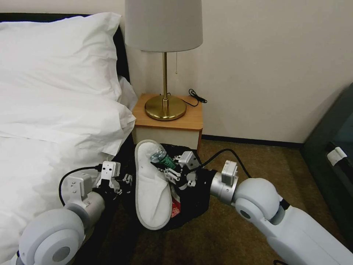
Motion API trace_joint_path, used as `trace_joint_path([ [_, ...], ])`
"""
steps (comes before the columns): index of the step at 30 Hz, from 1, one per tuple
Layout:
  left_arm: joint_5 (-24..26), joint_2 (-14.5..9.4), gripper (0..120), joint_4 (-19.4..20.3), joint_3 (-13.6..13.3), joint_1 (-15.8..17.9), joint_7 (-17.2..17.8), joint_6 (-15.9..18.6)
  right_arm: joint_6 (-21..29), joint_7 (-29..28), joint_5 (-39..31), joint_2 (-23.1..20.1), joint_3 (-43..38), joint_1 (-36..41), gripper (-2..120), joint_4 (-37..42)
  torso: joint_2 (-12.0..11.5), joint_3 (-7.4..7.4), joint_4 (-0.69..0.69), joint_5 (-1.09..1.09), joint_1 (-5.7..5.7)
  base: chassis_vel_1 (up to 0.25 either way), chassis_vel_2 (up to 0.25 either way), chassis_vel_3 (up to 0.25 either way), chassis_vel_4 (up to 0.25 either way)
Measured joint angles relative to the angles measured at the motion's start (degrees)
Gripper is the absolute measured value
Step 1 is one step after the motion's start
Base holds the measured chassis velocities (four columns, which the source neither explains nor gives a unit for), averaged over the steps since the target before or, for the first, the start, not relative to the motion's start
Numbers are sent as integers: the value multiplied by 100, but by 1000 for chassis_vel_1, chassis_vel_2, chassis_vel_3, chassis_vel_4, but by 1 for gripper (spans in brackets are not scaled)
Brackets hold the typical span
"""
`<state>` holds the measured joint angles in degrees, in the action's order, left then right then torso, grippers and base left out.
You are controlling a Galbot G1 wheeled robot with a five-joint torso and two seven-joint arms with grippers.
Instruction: Pick up the trash bin, then pick up the garbage on the floor and place it into the trash bin.
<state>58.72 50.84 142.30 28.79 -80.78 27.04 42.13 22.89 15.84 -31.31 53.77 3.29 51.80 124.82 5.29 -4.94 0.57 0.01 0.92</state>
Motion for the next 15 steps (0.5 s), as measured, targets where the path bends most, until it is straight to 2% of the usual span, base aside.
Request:
trace_joint_path([
  [15, -20, 23, 1, 8, 52, 43, -6, 0, 146, -92, 409, 136, 465, 54, 20, -267, 0, 0, 0, -1, 0, 0, 0, 0, 0],
])
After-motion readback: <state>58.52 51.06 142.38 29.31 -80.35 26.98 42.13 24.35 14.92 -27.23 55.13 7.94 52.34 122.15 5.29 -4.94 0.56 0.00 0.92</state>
